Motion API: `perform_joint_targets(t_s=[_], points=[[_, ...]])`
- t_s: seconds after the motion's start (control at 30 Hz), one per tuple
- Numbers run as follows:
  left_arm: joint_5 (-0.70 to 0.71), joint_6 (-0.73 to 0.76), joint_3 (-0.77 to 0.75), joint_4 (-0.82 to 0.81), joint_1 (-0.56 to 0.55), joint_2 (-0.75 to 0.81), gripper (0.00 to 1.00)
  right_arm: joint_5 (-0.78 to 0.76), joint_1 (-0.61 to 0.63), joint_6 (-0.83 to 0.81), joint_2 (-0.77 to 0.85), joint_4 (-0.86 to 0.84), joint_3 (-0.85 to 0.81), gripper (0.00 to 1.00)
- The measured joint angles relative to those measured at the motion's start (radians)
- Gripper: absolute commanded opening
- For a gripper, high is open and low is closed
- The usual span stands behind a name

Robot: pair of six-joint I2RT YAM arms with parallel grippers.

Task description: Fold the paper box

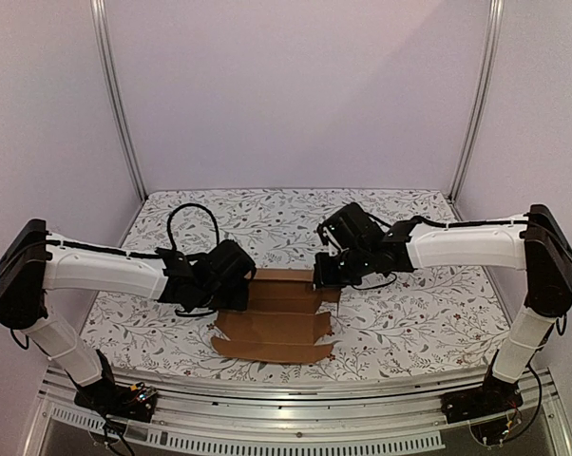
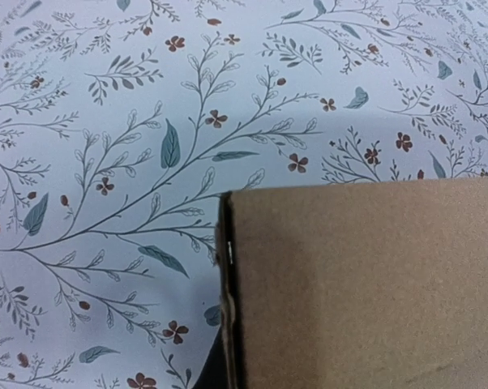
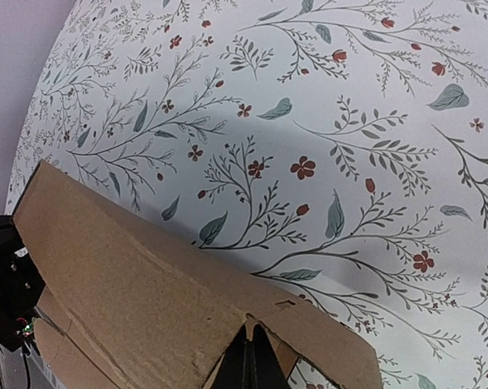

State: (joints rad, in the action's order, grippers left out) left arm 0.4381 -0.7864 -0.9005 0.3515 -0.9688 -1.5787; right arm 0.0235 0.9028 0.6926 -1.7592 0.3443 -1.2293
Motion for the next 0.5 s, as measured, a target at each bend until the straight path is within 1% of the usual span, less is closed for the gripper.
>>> perform_joint_targets(t_s=[0.27,0.5], points=[[-0.039,-0.017,0.0,0.005,0.0,0.002,0.0,0.021,0.0,0.06,0.01,-0.067,0.05,0.0],[-0.046,-0.03,0.0,-0.004,0.0,0.033,0.0,0.017,0.0,0.05,0.049,-0.069,0.052,0.0]])
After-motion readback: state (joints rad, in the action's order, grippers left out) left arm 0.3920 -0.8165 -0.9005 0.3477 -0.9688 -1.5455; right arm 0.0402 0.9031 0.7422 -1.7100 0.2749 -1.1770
